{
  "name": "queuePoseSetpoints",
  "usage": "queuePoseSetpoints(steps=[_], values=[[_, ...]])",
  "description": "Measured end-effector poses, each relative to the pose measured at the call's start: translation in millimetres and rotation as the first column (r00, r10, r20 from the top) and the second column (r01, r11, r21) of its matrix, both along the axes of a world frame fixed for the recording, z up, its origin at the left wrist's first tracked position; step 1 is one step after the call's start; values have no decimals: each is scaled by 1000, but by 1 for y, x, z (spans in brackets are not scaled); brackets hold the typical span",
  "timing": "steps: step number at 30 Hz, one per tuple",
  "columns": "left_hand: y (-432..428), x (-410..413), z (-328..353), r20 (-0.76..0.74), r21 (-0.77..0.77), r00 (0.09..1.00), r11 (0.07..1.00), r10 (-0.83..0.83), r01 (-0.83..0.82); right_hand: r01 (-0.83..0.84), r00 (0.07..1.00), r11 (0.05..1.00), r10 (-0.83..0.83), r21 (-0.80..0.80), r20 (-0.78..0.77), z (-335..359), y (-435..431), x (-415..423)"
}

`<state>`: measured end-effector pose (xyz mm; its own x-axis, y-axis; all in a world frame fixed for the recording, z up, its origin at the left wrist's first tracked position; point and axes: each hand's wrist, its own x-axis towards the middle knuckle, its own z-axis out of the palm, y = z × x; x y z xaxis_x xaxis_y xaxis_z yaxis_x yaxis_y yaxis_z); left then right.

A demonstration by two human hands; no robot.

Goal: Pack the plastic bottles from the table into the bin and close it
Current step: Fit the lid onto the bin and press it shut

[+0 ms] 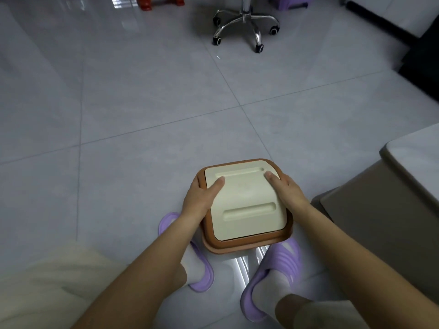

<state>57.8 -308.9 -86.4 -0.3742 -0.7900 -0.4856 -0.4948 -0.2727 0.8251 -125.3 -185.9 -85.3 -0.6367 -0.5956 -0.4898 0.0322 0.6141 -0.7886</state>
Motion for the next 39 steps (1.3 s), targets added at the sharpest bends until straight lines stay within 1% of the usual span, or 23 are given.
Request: queuePoseSetpoints(steps=[3, 5, 9, 13, 14, 17, 19, 21, 23, 25, 27, 28, 31, 34, 35, 37, 39], values=[[-4, -1, -3, 14, 16, 1000, 1000, -4, 4, 12, 1000, 1000, -12, 8, 24, -4, -2, 1], [-6, -2, -6, 18, 22, 1000, 1000, -8, 7, 28, 1000, 999, -28, 29, 5, -8, -3, 0], [-8, -3, -12, 34, 26, 999, 1000, -3, 3, 54, 997, 998, -53, 18, -51, -15, -4, 1], [-7, -4, -17, -13, 69, 998, 996, 56, -55, 69, 997, 998, -69, -12, -44, -17, -4, 2], [-6, -4, -14, -6, 70, 999, 996, 48, -47, 72, 996, 997, -73, -12, -48, -16, -4, 2], [-6, -5, -4, 24, -5, 1000, 1000, -6, 6, 64, 994, 998, -64, -4, -86, -6, -5, 6], [-9, -3, 3, 47, -6, 997, 998, -57, 57, 20, 996, 999, -16, 46, -87, 3, -6, 6], [-8, 1, 8, 44, 81, 996, 994, -83, 79, -36, 995, 989, 49, 144, -91, 14, -4, 6], [0, 12, 22, 36, 252, 998, 967, -59, 48, -34, 985, 974, 71, 224, -158, 23, 0, 8], [9, 24, 35, 22, 419, 997, 906, -71, 55, -30, 965, 979, 81, 201, -250, 28, 4, 14], [16, 31, 30, -19, 501, 999, 864, -46, 49, -85, 949, 985, 126, 150, -289, 33, 5, 20], [18, 31, 25, -25, 501, 1000, 865, -11, 22, -107, 946, 985, 144, 138, -292, 35, 3, 19], [21, 10, 13, -29, 458, 996, 887, 81, -59, -178, 918, 970, 225, 168, -328, 40, -10, -4], [17, -35, 8, -114, 406, 985, 911, 132, -75, -218, 878, 947, 295, 234, -377, 43, -26, -47], [16, -54, 6, -149, 404, 978, 912, 144, -72, -198, 862, 950, 287, 242, -418, 43, -30, -61], [13, -97, 2, -207, 424, 964, 903, 164, -63, -96, 809, 958, 233, 270, -540, 36, -35, -83], [15, -141, -6, -239, 439, 955, 897, 173, -53, 3, 756, 949, 205, 316, -622, 27, -39, -99]])
